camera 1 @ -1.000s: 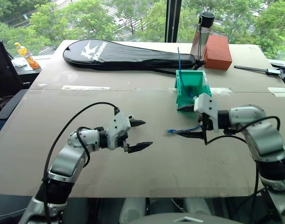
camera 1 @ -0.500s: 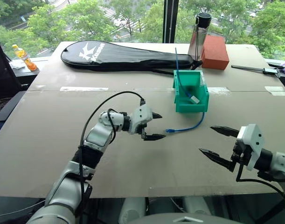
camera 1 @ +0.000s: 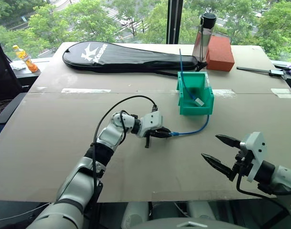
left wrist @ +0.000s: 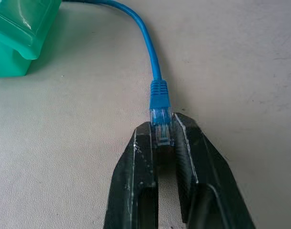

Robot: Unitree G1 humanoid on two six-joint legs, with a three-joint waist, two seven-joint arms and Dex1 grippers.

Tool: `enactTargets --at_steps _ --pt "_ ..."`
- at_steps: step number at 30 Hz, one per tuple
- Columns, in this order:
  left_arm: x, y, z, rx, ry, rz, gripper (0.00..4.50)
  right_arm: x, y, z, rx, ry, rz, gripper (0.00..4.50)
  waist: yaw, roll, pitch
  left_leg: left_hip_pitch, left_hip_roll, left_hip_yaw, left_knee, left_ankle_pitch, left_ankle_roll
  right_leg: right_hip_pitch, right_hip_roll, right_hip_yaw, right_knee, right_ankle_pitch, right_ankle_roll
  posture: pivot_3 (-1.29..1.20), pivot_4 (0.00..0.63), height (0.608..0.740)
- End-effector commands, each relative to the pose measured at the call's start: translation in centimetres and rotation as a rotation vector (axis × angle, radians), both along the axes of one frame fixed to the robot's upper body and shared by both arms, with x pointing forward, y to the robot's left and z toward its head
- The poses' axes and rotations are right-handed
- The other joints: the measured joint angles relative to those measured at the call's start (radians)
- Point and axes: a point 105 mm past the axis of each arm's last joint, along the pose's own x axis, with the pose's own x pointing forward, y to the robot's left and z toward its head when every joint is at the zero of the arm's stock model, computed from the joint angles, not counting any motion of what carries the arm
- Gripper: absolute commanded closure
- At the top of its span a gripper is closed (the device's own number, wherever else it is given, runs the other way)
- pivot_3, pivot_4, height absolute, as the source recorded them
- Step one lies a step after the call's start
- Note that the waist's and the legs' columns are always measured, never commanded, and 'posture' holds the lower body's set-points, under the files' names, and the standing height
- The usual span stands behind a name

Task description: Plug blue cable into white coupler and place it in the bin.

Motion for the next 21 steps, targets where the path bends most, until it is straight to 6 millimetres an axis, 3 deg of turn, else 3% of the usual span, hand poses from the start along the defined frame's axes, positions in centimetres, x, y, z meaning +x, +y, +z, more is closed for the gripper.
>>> enactTargets --at_steps 1,6,8,10,13,17,21 --pt "-0.5 -0.7 1.3 -0.076 -0.030 -0.032 4.48 0.5 0.9 1.0 0.091 0.012 -0.032 0.23 0.000 0.000 0.000 0.000 0.000 0.000 0.000 0.000 0.000 0.000 0.000 0.000 0.000 0.000 0.000 0.00 0.150 0.740" --pt "-1.9 -2.2 7.1 -0.312 -0.134 -0.079 4.48 1.7 2.7 1.6 0.344 0.124 -0.111 0.23 0.001 -0.001 0.000 -0.001 0.001 -0.002 0.000 0.000 0.000 0.000 0.000 -0.001 0.000 0.001 0.001 0.00 0.150 0.740" --pt "-4.5 -4.4 10.8 -0.404 -0.191 -0.108 4.48 2.1 3.8 2.0 0.410 0.153 -0.123 0.23 0.001 0.000 0.000 -0.002 0.001 -0.003 0.000 0.000 0.000 -0.001 -0.001 -0.001 0.000 0.001 0.001 0.00 0.150 0.740" --pt "-6.5 -5.4 12.9 -0.453 -0.241 -0.123 4.48 3.0 4.5 3.4 0.519 0.133 -0.155 0.23 0.000 0.000 0.000 -0.003 0.000 -0.003 0.000 0.000 0.000 0.000 -0.002 -0.001 0.000 0.001 0.002 0.00 0.150 0.740" --pt "-6.6 -5.6 13.8 -0.491 -0.296 -0.083 4.48 4.0 5.1 5.5 0.691 0.128 -0.184 0.23 -0.003 0.001 0.000 -0.002 0.000 -0.002 0.000 0.000 0.000 0.000 -0.002 0.001 0.000 0.002 0.004 0.00 0.150 0.740" --pt "-5.7 -5.0 13.5 -0.485 -0.320 -0.052 4.48 4.2 5.2 8.0 0.829 0.107 -0.153 0.23 -0.002 0.001 0.000 0.000 0.000 -0.003 0.000 0.000 0.000 0.001 0.000 -0.001 0.001 0.001 0.002 0.00 0.150 0.740" --pt "-4.2 -4.2 13.7 -0.506 -0.341 0.006 4.48 3.2 5.6 8.4 0.826 0.137 -0.082 0.23 -0.003 0.001 0.000 0.000 0.000 -0.002 0.000 0.000 0.000 0.001 0.000 -0.001 0.001 0.001 0.002 0.00 0.150 0.740"
